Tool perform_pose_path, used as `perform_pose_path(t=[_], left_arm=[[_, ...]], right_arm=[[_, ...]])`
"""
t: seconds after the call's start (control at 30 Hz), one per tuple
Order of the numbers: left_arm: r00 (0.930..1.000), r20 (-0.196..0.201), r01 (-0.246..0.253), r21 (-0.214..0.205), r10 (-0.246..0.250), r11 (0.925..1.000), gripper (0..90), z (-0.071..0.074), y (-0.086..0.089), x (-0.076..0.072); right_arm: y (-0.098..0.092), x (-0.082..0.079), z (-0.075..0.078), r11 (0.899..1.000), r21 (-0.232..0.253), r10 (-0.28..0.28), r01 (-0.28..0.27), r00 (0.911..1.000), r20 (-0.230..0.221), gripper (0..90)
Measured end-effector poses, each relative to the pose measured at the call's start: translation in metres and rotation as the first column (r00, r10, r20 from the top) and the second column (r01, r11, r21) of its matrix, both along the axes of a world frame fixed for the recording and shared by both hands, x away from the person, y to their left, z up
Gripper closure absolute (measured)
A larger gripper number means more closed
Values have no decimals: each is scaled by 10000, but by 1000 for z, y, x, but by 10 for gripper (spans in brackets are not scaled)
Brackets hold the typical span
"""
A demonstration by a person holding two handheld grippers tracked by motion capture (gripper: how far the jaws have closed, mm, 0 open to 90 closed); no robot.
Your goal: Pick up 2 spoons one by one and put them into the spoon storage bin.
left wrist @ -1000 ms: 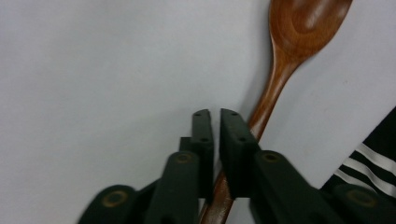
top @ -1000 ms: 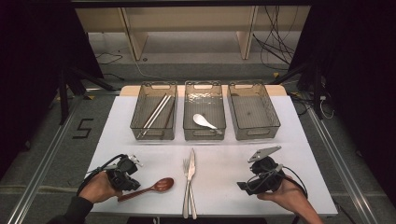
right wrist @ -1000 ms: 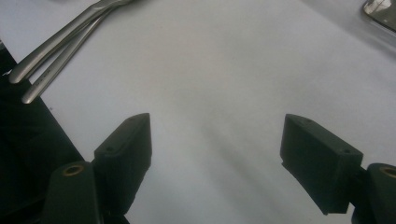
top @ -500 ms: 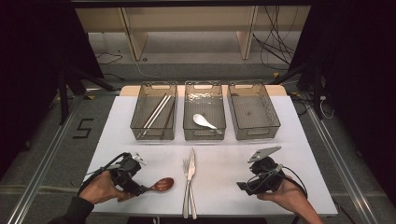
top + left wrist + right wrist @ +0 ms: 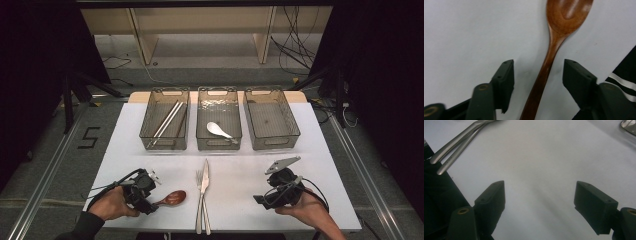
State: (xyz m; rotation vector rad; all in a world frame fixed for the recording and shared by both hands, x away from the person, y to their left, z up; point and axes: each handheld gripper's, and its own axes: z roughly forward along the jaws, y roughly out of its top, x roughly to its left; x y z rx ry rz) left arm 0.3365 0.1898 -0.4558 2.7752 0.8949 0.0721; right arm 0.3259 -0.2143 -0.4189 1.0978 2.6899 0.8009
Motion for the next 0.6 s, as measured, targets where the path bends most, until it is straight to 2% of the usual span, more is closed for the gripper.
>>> perform_pose_path(t=[0.07,0.2,0.33,0.4,0.5,0.6], left_arm=[[9999,108,43,-71,-42,10000,517,-1,-3,-1],[9996,2,290,42,-290,9996,597,-4,-5,1],[9979,-51,641,336,-640,9974,666,-6,-8,1],[9980,-20,630,298,-629,9976,737,-6,-10,1],[9959,-56,909,363,-908,9952,786,-6,-11,0],[9958,-53,919,284,-918,9954,801,-5,-10,0]], right_arm=[[0,0,0,10000,-12,8,-8,10000,-14,260],[0,0,-1,10000,-34,45,-45,10000,-17,260],[1,0,0,10000,-31,51,-51,10000,-21,260],[1,0,0,10000,-32,48,-48,10000,-43,260],[1,0,0,10000,-23,56,-57,10000,-54,261],[0,1,-1,10000,-2,50,-50,10000,-63,262]])
